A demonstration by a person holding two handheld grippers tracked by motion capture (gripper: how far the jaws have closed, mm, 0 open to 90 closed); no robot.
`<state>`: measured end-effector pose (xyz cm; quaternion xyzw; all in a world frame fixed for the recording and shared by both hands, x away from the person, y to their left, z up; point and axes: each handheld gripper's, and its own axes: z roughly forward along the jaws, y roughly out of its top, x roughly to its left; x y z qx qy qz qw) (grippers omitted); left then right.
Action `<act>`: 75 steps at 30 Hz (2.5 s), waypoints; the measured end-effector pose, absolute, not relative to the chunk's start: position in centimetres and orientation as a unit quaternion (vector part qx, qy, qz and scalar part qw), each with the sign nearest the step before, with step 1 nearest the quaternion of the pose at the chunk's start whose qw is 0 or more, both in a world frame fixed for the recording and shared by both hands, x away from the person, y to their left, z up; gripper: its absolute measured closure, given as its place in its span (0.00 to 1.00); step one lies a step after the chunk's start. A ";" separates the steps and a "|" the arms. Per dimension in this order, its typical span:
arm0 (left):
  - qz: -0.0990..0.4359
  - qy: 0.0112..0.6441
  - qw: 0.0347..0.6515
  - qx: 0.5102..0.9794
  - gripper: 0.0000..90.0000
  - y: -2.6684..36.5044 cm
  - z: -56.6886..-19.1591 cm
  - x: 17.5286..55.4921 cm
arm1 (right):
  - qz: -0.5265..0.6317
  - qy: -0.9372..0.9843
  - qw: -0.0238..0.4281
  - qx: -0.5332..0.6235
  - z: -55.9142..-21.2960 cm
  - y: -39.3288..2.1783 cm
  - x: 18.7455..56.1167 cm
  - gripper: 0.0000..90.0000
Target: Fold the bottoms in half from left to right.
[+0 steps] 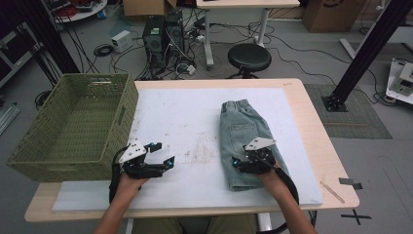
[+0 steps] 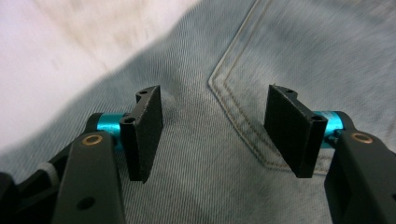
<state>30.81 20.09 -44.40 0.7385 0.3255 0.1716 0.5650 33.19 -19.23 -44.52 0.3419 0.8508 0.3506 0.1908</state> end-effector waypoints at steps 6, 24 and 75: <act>0.172 0.326 0.563 0.739 0.25 20.1 -44.4 30.8 | 0.384 0.841 0.161 0.345 -44.0 -19.6 32.7 0.40; 0.171 0.325 0.564 0.740 0.25 19.9 -44.4 30.8 | 0.410 0.865 0.094 0.273 -44.1 -19.1 29.9 0.38; 0.182 0.344 0.585 0.711 0.24 19.5 -42.7 32.4 | 0.408 0.784 0.236 0.404 -42.0 -29.8 30.0 0.23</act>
